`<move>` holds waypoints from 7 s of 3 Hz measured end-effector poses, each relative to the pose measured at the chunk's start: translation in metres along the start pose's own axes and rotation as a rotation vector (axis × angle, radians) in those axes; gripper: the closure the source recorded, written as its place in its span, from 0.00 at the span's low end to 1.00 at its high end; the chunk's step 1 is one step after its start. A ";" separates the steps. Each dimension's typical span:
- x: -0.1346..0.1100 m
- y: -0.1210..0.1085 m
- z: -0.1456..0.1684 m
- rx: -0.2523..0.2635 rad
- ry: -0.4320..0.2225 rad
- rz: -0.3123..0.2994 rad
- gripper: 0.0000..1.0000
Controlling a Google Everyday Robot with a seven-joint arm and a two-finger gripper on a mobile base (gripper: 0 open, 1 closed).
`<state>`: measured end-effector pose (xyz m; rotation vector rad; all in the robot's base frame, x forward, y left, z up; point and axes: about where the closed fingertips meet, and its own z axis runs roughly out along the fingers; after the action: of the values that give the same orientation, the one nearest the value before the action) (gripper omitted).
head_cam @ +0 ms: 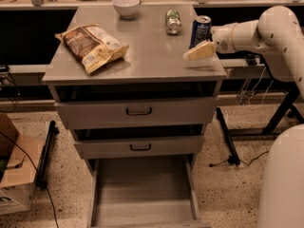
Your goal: Place pepsi can into bottom drawer
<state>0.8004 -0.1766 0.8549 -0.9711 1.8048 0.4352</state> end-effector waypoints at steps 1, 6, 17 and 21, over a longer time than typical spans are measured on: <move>-0.008 -0.002 0.018 -0.032 -0.041 0.002 0.18; -0.074 0.230 -0.033 -0.467 -0.012 -0.313 1.00; 0.385 0.391 0.077 -0.716 0.500 0.316 1.00; 0.509 0.418 0.210 -0.701 0.603 0.528 1.00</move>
Offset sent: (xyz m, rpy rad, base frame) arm 0.0191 0.0682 0.0255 0.0939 -0.0420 0.1875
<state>0.5102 0.0065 0.2553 -1.1561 2.5409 1.2733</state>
